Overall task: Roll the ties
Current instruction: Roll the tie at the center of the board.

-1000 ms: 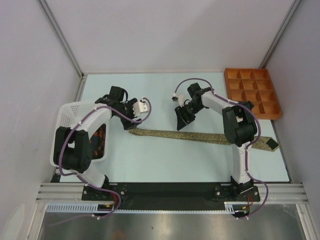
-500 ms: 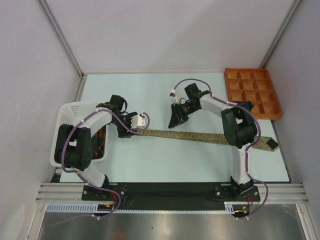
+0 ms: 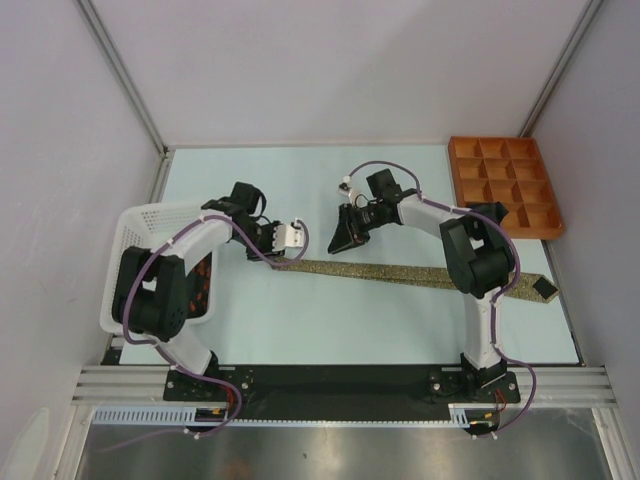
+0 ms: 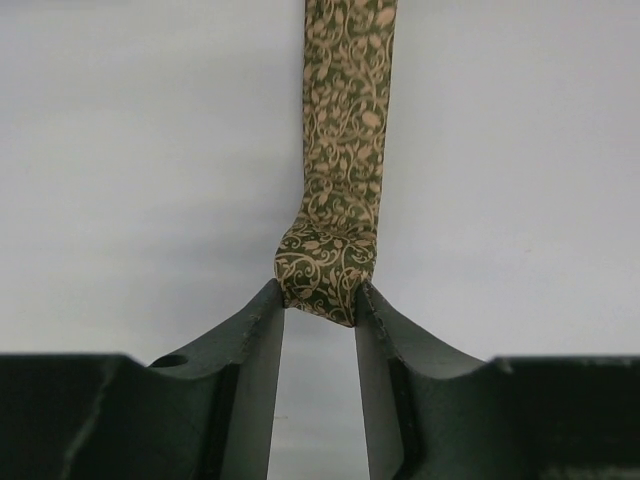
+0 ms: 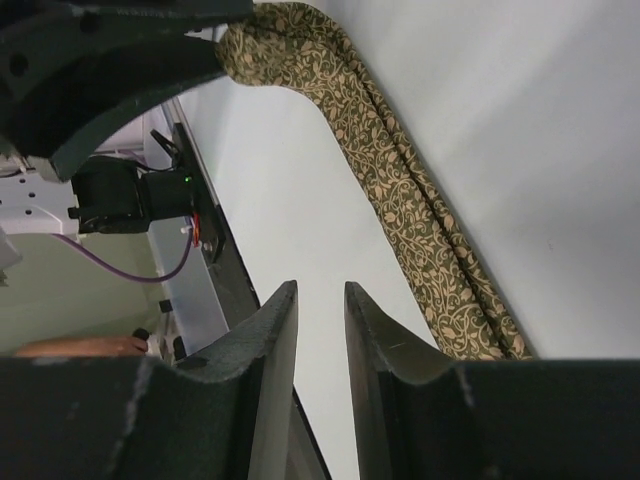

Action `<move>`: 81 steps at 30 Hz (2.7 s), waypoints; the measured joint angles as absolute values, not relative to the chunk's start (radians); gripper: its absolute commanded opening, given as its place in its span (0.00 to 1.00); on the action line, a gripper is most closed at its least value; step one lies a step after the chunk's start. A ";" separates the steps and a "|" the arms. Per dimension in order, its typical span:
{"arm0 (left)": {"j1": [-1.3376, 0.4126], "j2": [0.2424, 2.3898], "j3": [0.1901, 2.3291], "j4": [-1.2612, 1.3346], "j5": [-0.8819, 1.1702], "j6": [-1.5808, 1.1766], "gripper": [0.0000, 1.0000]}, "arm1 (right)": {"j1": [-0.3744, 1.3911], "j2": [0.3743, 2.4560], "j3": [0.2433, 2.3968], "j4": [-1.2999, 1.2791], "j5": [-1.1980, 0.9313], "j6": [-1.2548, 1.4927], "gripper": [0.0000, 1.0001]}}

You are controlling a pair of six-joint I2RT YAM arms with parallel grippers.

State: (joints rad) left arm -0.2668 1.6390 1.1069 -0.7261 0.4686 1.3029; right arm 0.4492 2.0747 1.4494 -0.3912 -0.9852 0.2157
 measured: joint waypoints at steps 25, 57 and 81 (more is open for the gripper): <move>-0.404 1.790 1.193 -0.641 0.585 1.064 0.31 | 0.558 2.154 1.386 -0.009 -0.965 0.631 0.46; -0.347 1.795 1.175 -0.630 0.585 1.089 0.76 | 0.570 2.217 1.376 0.062 -0.922 0.682 0.00; -0.376 1.795 1.191 -0.746 0.539 1.212 0.30 | 0.559 2.217 1.367 -0.041 -0.902 0.602 0.02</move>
